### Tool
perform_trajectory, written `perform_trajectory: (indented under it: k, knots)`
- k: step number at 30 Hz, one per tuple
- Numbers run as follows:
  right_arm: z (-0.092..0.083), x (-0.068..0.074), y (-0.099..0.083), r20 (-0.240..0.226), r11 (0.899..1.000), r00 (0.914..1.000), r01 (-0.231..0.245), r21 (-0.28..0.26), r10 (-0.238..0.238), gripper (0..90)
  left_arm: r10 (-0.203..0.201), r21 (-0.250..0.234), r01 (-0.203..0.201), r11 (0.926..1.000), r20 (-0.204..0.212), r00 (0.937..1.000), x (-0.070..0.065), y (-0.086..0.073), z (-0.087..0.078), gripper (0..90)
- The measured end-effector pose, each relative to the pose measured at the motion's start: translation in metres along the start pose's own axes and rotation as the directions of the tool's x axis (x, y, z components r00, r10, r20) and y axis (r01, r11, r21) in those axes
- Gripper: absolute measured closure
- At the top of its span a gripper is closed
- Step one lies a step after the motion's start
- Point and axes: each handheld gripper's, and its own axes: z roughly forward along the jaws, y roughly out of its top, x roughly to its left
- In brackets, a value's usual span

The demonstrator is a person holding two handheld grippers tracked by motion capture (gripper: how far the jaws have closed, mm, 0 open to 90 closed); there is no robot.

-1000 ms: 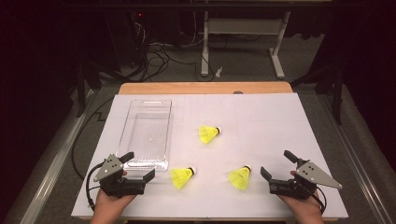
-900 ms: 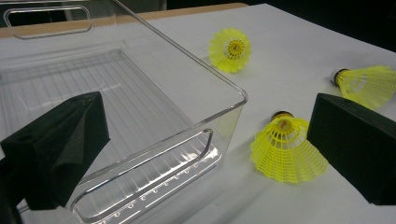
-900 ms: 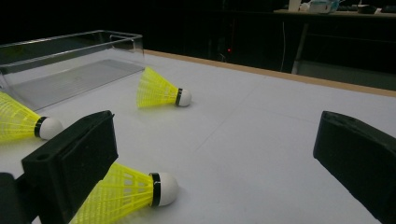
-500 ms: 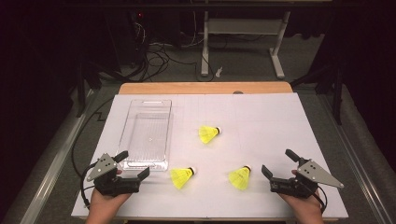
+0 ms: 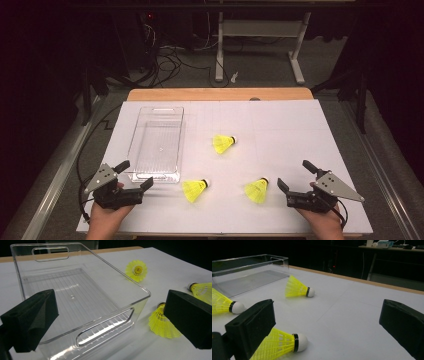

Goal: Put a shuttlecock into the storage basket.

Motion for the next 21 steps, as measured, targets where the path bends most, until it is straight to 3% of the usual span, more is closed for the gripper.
perform_trajectory:
  k: [10,15,21]
  knots:
    - [0.003,0.001,0.001,-0.007,1.000,0.9999,0.012,0.006,-0.012,0.4,-0.017,-0.021,0.015,0.9997,-0.056,0.9983,0.016,-0.002,-0.014,0.7]
    - [0.003,0.002,-0.001,-0.007,1.000,0.9999,0.013,0.007,-0.013,0.3,-0.043,-0.030,0.041,0.9987,-0.058,0.9974,0.027,-0.005,-0.020,0.2]
    - [0.003,0.002,-0.003,-0.005,1.000,0.9999,0.015,0.008,-0.015,0.3,-0.056,-0.031,0.054,0.9980,-0.070,0.9959,0.029,-0.006,-0.022,0.2]
